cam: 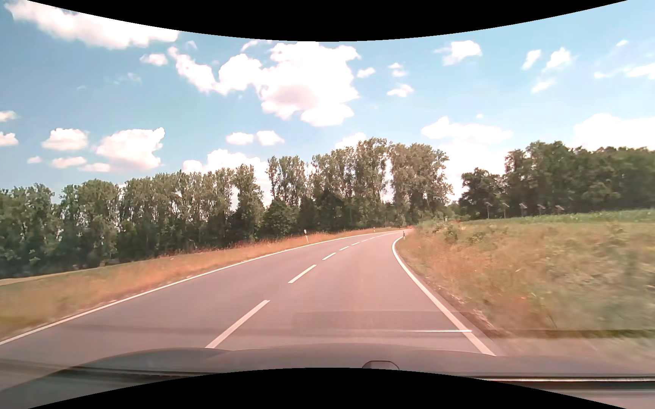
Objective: Follow the waypoints while adhering to traffic rules and regulations
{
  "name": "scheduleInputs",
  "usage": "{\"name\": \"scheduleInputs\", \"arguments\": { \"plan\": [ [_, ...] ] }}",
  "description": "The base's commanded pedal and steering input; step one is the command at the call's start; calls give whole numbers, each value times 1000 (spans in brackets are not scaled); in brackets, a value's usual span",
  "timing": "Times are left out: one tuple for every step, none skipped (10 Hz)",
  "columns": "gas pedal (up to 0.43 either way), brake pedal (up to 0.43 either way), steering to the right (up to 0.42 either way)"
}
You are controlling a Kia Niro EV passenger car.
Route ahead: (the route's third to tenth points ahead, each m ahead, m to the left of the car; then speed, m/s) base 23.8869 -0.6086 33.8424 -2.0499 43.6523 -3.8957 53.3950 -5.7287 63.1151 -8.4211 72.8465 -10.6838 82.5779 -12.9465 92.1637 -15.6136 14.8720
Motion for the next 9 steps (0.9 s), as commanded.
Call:
{"name": "scheduleInputs", "arguments": {
  "plan": [
    [39, 0, 18],
    [39, 0, 18],
    [39, 0, 18],
    [39, 0, 18],
    [39, 0, 18],
    [39, 0, 18],
    [39, 0, 18],
    [39, 0, 18],
    [39, 0, 18]
  ]
}}
